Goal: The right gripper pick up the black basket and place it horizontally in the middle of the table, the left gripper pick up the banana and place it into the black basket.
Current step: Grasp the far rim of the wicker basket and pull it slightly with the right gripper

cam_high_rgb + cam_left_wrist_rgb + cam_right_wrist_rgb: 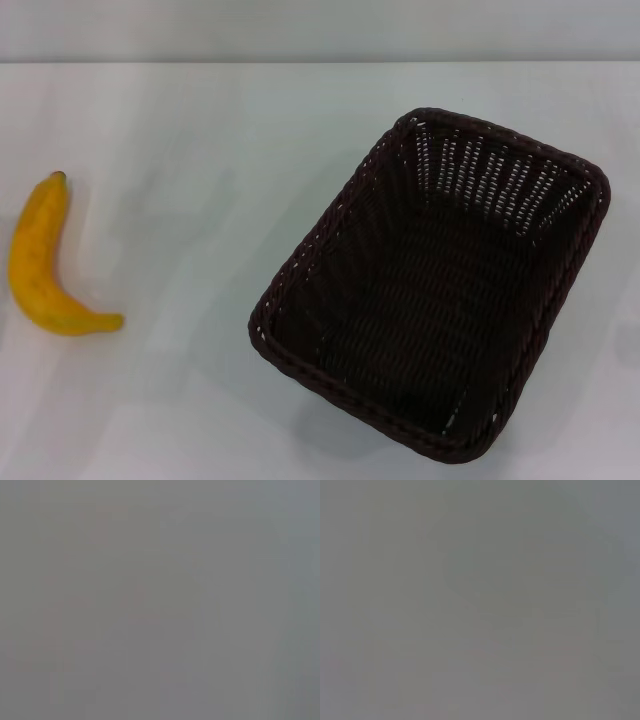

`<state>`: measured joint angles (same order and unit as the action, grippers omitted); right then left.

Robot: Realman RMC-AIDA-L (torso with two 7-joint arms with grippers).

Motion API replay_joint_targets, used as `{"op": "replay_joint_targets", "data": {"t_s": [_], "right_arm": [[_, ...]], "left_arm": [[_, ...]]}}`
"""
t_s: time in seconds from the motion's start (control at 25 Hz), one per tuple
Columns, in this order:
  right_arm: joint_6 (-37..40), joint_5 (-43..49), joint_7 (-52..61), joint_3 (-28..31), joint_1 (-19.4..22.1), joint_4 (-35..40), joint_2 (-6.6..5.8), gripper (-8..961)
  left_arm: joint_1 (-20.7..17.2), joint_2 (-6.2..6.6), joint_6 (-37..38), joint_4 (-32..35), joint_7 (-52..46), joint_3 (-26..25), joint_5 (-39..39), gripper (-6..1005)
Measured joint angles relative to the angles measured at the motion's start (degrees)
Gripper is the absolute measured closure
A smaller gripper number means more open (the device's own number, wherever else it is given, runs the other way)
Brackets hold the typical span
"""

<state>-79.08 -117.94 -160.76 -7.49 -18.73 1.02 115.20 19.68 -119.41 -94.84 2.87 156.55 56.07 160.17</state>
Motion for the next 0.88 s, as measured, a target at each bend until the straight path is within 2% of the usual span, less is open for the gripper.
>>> {"op": "replay_joint_targets", "data": {"t_s": [0.52,0.68,0.88], "right_arm": [[-0.5,1.0,0.0,-1.6,-0.3,1.0,-0.01,85],[0.8,3.3,3.7,-6.4,-1.2,6.6,-0.07,84],[6.3,5.0,22.0,-16.1,-1.1,20.3,-0.14,84]], "left_arm": [[-1.0,-0.07,0.3,1.3,0.7,-0.3,0.5,126],[-1.1,-0.07,-0.1,1.3,0.5,-0.4,0.7,128],[-1.7,-0.08,-0.1,1.4,-0.3,-0.4,2.5,131]]}}
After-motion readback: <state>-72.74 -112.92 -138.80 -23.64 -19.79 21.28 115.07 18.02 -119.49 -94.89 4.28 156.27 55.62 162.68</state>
